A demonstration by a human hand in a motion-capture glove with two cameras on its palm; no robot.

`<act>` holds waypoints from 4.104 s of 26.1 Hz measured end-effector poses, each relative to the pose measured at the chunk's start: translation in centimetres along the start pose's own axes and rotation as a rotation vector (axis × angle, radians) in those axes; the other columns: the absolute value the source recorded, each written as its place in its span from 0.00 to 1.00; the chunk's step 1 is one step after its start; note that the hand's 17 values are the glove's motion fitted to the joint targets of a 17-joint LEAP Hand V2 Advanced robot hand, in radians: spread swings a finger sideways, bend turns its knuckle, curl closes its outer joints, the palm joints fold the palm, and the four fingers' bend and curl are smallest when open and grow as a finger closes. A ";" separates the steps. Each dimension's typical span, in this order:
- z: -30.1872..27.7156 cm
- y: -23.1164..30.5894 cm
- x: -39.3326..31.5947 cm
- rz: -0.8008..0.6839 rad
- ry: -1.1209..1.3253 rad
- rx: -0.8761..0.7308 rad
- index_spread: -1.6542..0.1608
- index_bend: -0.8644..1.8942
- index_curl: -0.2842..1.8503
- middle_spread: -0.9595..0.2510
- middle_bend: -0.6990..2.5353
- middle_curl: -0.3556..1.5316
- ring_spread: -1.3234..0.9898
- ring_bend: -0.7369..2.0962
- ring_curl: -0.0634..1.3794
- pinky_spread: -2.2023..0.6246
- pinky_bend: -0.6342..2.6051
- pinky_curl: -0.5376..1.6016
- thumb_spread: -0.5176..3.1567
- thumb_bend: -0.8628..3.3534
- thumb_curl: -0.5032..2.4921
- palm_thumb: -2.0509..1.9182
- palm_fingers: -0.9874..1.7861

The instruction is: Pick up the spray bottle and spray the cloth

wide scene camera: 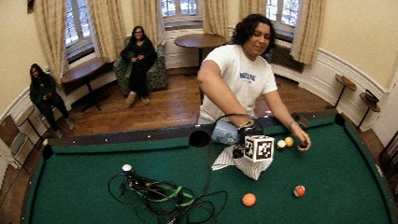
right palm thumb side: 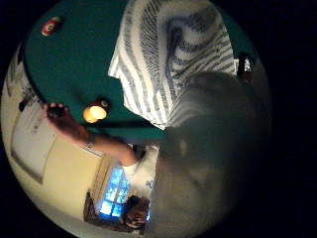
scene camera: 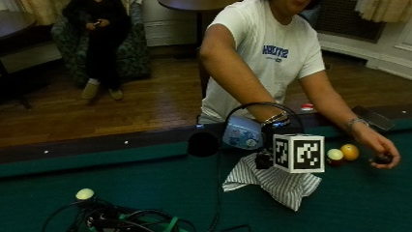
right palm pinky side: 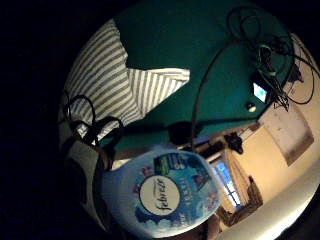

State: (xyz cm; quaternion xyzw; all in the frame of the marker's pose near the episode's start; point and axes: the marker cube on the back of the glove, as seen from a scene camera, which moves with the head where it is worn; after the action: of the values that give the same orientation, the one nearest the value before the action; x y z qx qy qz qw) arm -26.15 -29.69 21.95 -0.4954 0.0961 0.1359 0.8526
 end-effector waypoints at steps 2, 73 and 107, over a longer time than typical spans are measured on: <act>-1.1 0.9 0.0 -0.025 -0.049 0.032 0.76 0.44 0.41 0.62 0.42 0.50 0.48 0.55 0.39 0.67 0.36 0.46 0.24 0.20 0.43 0.75 0.85; -7.3 -8.4 -27.8 -1.037 -1.150 0.758 0.76 0.44 0.44 0.62 0.42 0.49 0.48 0.54 0.39 0.67 0.35 0.46 0.22 0.20 0.45 0.75 0.85; 1.7 5.4 -4.3 -0.959 -0.016 0.860 0.67 0.36 0.30 0.64 0.28 0.39 0.50 0.39 0.27 0.83 0.28 0.41 0.39 0.19 0.31 0.62 0.49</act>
State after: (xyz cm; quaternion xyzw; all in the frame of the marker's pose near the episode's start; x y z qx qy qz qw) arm -31.93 -26.22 19.62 -0.0963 -0.0966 -0.3070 0.9419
